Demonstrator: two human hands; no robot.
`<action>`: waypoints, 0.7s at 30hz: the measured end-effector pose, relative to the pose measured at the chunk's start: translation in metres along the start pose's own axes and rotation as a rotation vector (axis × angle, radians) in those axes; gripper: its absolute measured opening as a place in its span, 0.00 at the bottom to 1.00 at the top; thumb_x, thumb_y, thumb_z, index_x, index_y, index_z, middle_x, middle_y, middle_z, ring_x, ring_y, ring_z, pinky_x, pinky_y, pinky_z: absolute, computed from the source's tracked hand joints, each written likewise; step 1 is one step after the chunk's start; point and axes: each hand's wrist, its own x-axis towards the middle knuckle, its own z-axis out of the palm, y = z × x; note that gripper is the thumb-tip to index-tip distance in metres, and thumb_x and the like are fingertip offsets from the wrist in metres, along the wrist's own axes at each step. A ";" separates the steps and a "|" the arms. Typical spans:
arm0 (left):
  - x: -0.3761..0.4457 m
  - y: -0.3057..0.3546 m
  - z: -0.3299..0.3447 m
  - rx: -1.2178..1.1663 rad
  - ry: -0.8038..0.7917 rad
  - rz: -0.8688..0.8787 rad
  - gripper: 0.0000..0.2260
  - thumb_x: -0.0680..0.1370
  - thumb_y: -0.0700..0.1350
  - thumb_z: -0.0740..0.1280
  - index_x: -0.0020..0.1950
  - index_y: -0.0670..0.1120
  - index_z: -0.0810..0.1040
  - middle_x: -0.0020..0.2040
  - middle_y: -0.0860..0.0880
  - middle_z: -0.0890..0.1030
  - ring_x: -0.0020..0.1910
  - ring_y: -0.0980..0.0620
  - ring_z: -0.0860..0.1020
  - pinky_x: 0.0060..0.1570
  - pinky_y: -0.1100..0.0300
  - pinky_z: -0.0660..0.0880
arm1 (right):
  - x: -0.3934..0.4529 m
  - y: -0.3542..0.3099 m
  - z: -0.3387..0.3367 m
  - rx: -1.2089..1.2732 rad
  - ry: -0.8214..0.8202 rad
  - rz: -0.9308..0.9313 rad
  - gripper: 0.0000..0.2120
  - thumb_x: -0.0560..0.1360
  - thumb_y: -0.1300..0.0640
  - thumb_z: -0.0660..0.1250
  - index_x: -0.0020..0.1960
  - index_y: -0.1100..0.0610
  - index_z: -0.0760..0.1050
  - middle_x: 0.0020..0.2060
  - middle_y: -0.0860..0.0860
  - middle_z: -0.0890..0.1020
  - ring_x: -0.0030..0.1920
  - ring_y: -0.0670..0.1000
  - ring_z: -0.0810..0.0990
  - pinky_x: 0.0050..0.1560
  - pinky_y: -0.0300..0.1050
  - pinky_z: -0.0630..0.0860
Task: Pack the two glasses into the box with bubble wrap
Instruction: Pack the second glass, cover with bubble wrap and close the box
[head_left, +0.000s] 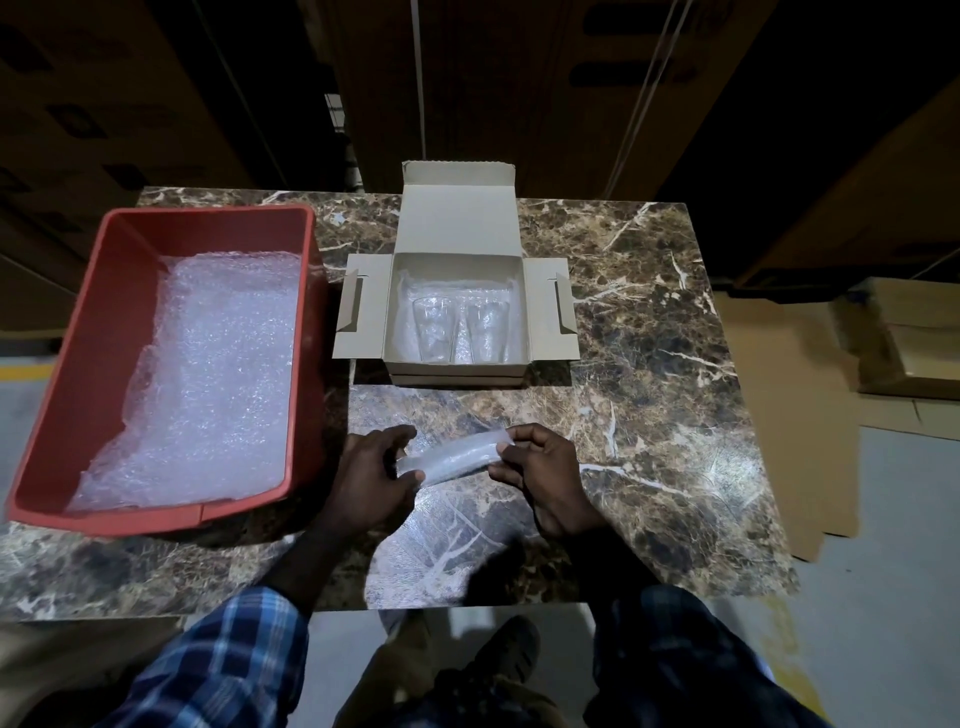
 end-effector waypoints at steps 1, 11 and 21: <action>-0.001 -0.002 0.001 0.017 -0.027 0.003 0.26 0.66 0.59 0.72 0.60 0.49 0.83 0.45 0.51 0.78 0.47 0.52 0.75 0.52 0.65 0.67 | -0.001 -0.001 -0.002 0.015 -0.020 0.012 0.07 0.74 0.72 0.69 0.43 0.62 0.80 0.32 0.54 0.81 0.33 0.54 0.81 0.42 0.48 0.83; -0.006 0.011 0.000 -0.439 -0.147 -0.244 0.13 0.71 0.37 0.78 0.47 0.41 0.75 0.41 0.39 0.80 0.35 0.45 0.78 0.34 0.53 0.77 | -0.004 -0.007 -0.013 0.099 -0.074 0.066 0.11 0.74 0.77 0.64 0.44 0.65 0.80 0.37 0.57 0.79 0.38 0.55 0.82 0.45 0.48 0.84; -0.002 0.010 0.018 -0.097 -0.187 -0.138 0.18 0.61 0.66 0.70 0.39 0.54 0.83 0.50 0.48 0.76 0.54 0.51 0.72 0.55 0.74 0.61 | -0.003 0.000 -0.016 -0.115 -0.156 0.037 0.16 0.72 0.77 0.64 0.40 0.60 0.84 0.42 0.62 0.81 0.40 0.57 0.82 0.42 0.45 0.83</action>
